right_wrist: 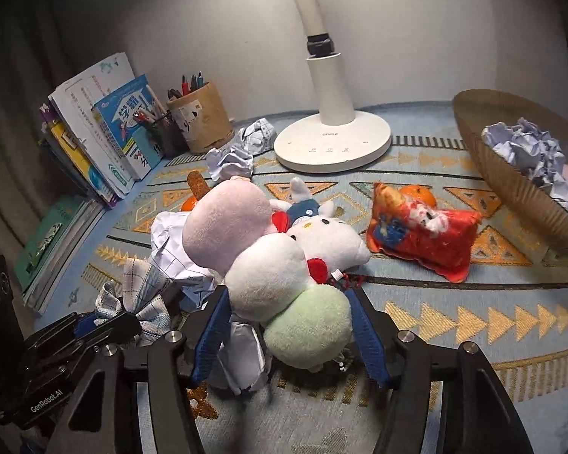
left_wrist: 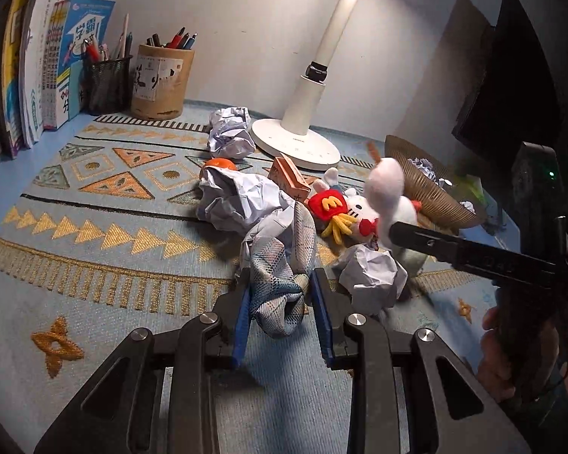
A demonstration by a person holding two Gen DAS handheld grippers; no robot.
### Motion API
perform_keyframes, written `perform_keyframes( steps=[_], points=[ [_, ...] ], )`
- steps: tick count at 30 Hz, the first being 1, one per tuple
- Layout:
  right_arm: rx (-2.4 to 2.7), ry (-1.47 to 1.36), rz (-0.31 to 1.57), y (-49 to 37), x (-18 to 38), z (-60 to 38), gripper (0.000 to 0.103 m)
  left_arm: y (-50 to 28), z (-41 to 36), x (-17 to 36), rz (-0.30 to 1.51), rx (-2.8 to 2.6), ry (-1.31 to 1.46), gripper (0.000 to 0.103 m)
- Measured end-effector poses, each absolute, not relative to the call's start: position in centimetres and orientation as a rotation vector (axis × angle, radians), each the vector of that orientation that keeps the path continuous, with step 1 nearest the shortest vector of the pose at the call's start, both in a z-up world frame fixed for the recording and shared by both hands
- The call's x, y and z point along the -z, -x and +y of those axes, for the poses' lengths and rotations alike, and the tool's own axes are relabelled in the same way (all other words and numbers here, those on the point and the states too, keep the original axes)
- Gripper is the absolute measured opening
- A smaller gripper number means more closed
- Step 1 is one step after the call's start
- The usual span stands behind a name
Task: Organize objects
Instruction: 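Lift the checkered cloth and the stacked plush toward the glass bowl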
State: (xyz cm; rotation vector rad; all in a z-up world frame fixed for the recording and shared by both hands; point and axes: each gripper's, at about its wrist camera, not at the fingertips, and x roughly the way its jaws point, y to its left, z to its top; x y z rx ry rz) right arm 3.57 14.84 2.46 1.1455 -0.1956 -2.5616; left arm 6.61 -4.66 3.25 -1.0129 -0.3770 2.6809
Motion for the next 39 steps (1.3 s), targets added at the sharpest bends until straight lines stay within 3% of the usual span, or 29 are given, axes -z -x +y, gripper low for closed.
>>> perform_keyframes(
  steps=[6, 9, 11, 14, 16, 17, 18, 25, 28, 30, 31, 34, 39],
  points=[
    [2.706, -1.248, -0.476, -7.4, -5.5, 20.7, 0.063, -6.7, -4.3, -3.3, -0.348, -2.680, 1.001, 0.026],
    [2.598, -1.431, -0.710, -7.5, -4.0, 23.4, 0.066, -6.9, -4.2, -3.4, -0.341, -2.682, 0.985, 0.026],
    [2.574, -1.481, -0.753, -7.3, -2.8, 24.0, 0.066, -7.0, -4.4, -3.3, -0.350, -2.687, 0.986, 0.026],
    [2.582, -1.495, -0.727, -7.3, -1.9, 24.0, 0.067, -7.0, -4.6, -3.2, -0.367, -2.685, 0.991, 0.026],
    [2.519, -1.436, -0.659, -7.5, -2.1, 23.4, 0.078, -7.1, -4.5, -3.2, -0.362, -2.666, 0.987, 0.026],
    [2.485, -1.441, -0.590, -7.6, -1.9, 22.9, 0.091, -7.2, -4.3, -3.3, -0.351, -2.656, 0.981, 0.026],
    [2.455, -1.460, -0.510, -7.6, -1.7, 22.4, 0.095, -7.2, -4.1, -3.3, -0.333, -2.661, 0.979, 0.026],
    [2.586, -1.388, -0.010, -7.1, -1.6, 20.9, 0.095, -7.0, -3.7, -3.1, -0.298, -2.668, 1.007, 0.026],
    [2.582, -1.394, 0.126, -5.8, -0.7, 19.7, 0.089, -6.8, -3.7, -3.0, -0.303, -2.676, 1.027, 0.026],
    [2.545, -1.401, 0.142, -5.5, 0.0, 18.8, 0.061, -6.8, -3.6, -2.9, -0.298, -2.681, 1.035, 0.026],
    [2.547, -1.405, 0.162, -5.5, 0.3, 18.5, 0.057, -6.8, -3.6, -2.9, -0.294, -2.683, 1.037, 0.026],
    [2.595, -1.342, 0.204, -6.2, -0.1, 18.1, 0.052, -6.8, -3.3, -3.0, -0.277, -2.682, 1.035, 0.026],
    [2.641, -1.235, 0.079, -7.6, -2.7, 19.7, 0.051, -7.4, -2.8, -4.5, -0.250, -2.683, 1.005, 0.026]
  ],
)
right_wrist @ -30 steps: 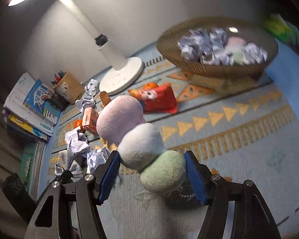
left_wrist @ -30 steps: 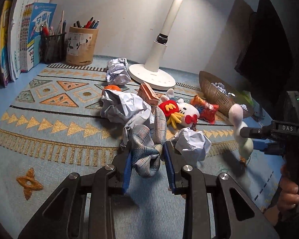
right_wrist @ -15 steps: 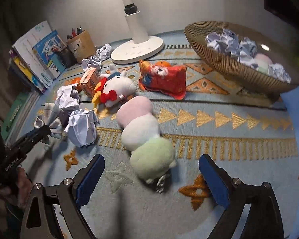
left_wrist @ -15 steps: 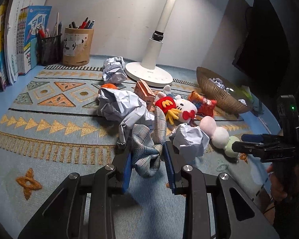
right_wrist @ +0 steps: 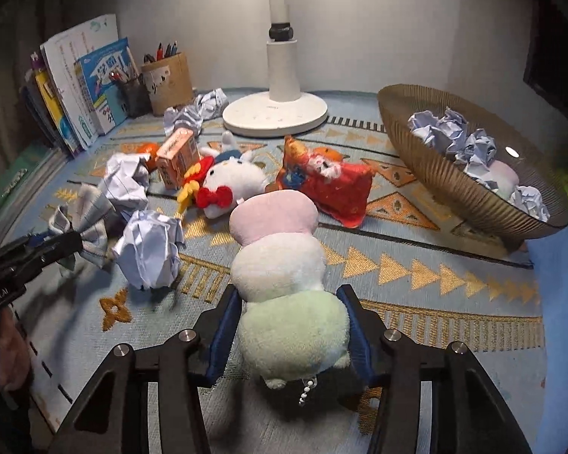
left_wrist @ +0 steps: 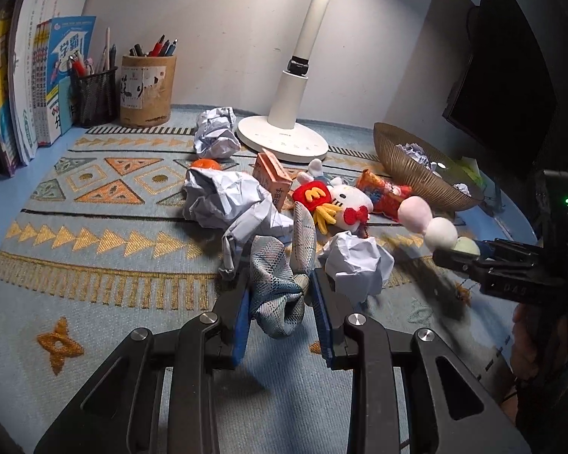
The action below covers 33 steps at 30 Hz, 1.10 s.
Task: Organize objects
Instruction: 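Lift the checkered cloth and the stacked plush toward the glass bowl, then open both grippers to drop the cloth and plush into the bowl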
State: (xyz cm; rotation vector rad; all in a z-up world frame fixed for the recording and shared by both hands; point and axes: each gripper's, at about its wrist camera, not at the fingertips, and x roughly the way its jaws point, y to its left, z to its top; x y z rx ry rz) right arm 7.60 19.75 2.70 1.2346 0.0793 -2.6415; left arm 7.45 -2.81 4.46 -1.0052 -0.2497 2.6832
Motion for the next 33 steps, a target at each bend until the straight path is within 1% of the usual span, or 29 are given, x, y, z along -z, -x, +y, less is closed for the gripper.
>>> perform_keyframes(
  steps=[4, 9, 13, 16, 21, 25, 28, 33],
  points=[
    [2.716, -1.099, 0.005, -8.7, -6.7, 21.7, 0.051, -7.4, -1.9, -9.9, -0.244, -2.699, 0.820, 0.026],
    [2.847, -0.919, -0.131, -8.6, -12.0, 25.1, 0.051, -4.8, 2.9, -16.1, -0.214, -2.651, 0.657, 0.026],
    [2.947, -0.828, -0.331, -7.0, -15.3, 29.0, 0.051, -1.5, 8.1, -19.1, -0.163, -2.626, 0.607, 0.026],
    [3.049, -0.773, -0.451, -5.9, -16.9, 32.2, 0.051, 1.4, 11.4, -20.1, -0.202, -2.570, 0.603, 0.026],
    [3.161, -0.732, -0.626, -3.9, -16.9, 36.7, 0.051, 6.5, 15.7, -18.5, -0.310, -2.493, 0.656, 0.026],
    [3.231, -0.740, -0.633, -2.2, -15.5, 38.9, 0.051, 9.9, 17.9, -15.4, -0.383, -2.431, 0.723, 0.026],
    [3.239, -0.748, -0.649, -1.2, -14.0, 39.9, 0.051, 11.3, 19.6, -12.8, -0.369, -2.402, 0.782, 0.026],
    [3.189, -0.866, -0.669, 0.8, -11.5, 40.9, 0.052, 12.5, 22.1, -9.2, -0.262, -2.385, 0.900, 0.026]
  ],
)
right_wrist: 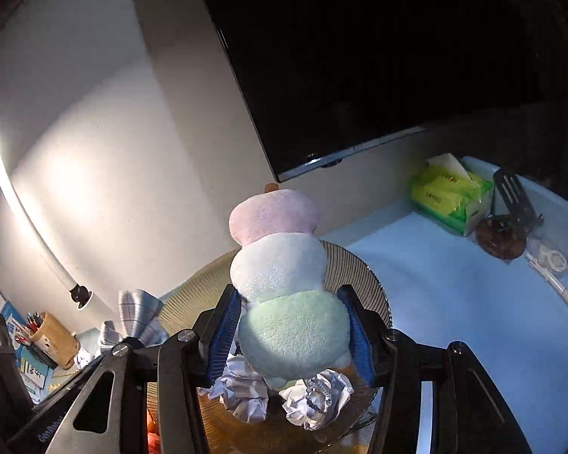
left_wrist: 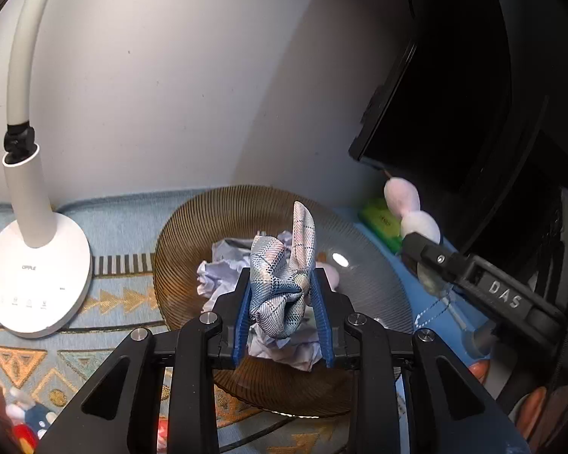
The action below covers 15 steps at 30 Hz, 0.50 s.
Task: Organize objects
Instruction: 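Open both grippers to drop the cloth and plush into the bowl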
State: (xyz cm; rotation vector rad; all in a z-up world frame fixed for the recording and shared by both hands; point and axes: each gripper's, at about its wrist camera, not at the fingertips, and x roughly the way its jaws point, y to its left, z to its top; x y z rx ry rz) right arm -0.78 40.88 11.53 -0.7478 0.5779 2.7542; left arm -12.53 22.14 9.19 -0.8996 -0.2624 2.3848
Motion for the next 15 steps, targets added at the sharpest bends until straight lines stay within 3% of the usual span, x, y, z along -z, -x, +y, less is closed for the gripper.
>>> perform_keyframes(
  steps=[1, 2, 3, 4, 6, 8, 15],
  points=[
    [-2.772, 0.768, 0.591, 1.1, -11.2, 40.9, 0.053, 12.6, 22.5, -8.7, -0.245, -2.382, 0.916, 0.028],
    [-2.783, 0.799, 0.596, 1.5, -10.9, 40.9, 0.059, 12.7, 22.8, -8.3, -0.229, -2.384, 0.928, 0.039],
    [-2.792, 0.850, 0.597, 2.1, -10.4, 40.6, 0.079, 12.8, 23.0, -8.0, -0.215, -2.392, 0.939, 0.050],
    [-2.791, 0.902, 0.611, 2.6, -9.9, 40.5, 0.086, 12.8, 23.0, -7.8, -0.206, -2.395, 0.949, 0.056],
    [-2.798, 0.923, 0.668, 2.5, -9.2, 40.6, 0.087, 12.8, 22.8, -7.6, -0.210, -2.385, 0.964, 0.074],
    [-2.798, 0.889, 0.667, 2.0, -9.4, 40.7, 0.087, 12.6, 22.3, -7.7, -0.231, -2.391, 0.953, 0.079],
    [-2.830, 0.774, 0.701, 0.7, -9.4, 41.2, 0.087, 11.8, 21.1, -9.8, -0.276, -2.428, 0.894, 0.079]
  ],
)
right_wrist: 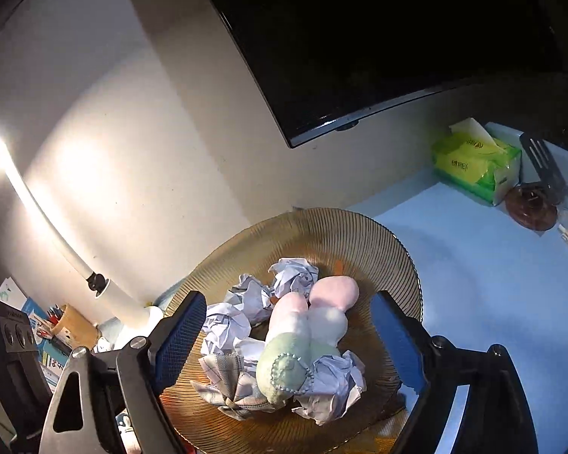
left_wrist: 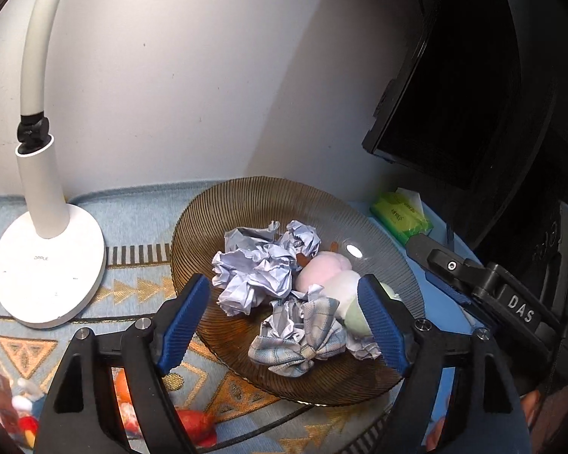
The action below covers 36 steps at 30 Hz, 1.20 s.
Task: Organize objects
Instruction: 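Open both grippers to drop the cloth and plush into the bowl, then grasp a paper ball with the left gripper while the right gripper grasps another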
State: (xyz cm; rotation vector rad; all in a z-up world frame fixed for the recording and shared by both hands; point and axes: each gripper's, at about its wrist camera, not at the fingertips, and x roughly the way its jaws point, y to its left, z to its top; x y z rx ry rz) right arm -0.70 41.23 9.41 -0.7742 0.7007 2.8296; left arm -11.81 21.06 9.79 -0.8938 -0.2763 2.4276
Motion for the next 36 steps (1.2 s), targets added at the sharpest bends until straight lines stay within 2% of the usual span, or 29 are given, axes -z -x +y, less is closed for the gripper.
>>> perform_keyframes(
  steps=[9, 10, 12, 16, 20, 23, 26, 29, 30, 32, 35, 36],
  points=[
    [-3.033, 0.723, 0.683, -1.4, -9.9, 38.1, 0.089, 4.0, 13.6, -16.7, -0.196, -2.582, 0.705, 0.080],
    [-3.051, 0.750, 0.693, -1.9, -9.9, 37.1, 0.089, 3.0, 12.2, -17.4, -0.193, -2.606, 0.687, 0.082],
    [-3.095, 0.811, 0.692, -3.0, -9.9, 34.9, 0.089, 0.9, 9.1, -18.5, -0.207, -2.667, 0.660, 0.103],
    [-3.154, 0.935, 0.650, -5.2, -9.9, 30.0, 0.089, -3.2, 3.2, -19.2, -0.240, -2.820, 0.640, 0.102],
    [-3.217, 1.046, 0.613, -6.8, -8.9, 25.4, 0.089, -5.7, -1.8, -16.1, -0.259, -2.934, 0.725, 0.102],
    [-3.225, 1.160, 0.554, -6.9, -6.8, 22.4, 0.089, -6.5, -4.7, -11.6, -0.275, -2.968, 0.877, 0.102],
    [-3.299, 1.339, 0.584, -6.7, -4.4, 19.6, 0.089, -6.1, -6.3, -6.6, -0.251, -2.991, 1.053, 0.099],
    [-3.346, 1.421, 0.578, -6.5, -2.5, 17.6, 0.089, -5.5, -7.8, -3.1, -0.320, -2.958, 1.148, 0.098],
    [-3.353, 1.443, 0.553, -6.6, -2.3, 17.2, 0.089, -5.5, -8.2, -2.8, -0.350, -2.939, 1.170, 0.093],
    [-3.388, 1.431, 0.521, -7.0, -2.4, 16.6, 0.089, -5.7, -8.4, -3.5, -0.377, -2.927, 1.091, 0.093],
    [-3.368, 1.436, 0.361, -7.1, -2.2, 15.2, 0.093, -5.2, -7.2, -3.2, -0.319, -2.897, 1.121, 0.093],
    [-3.341, 1.469, 0.298, -6.9, -1.9, 14.6, 0.093, -5.0, -6.6, -3.2, -0.287, -2.889, 1.138, 0.088]
  ],
)
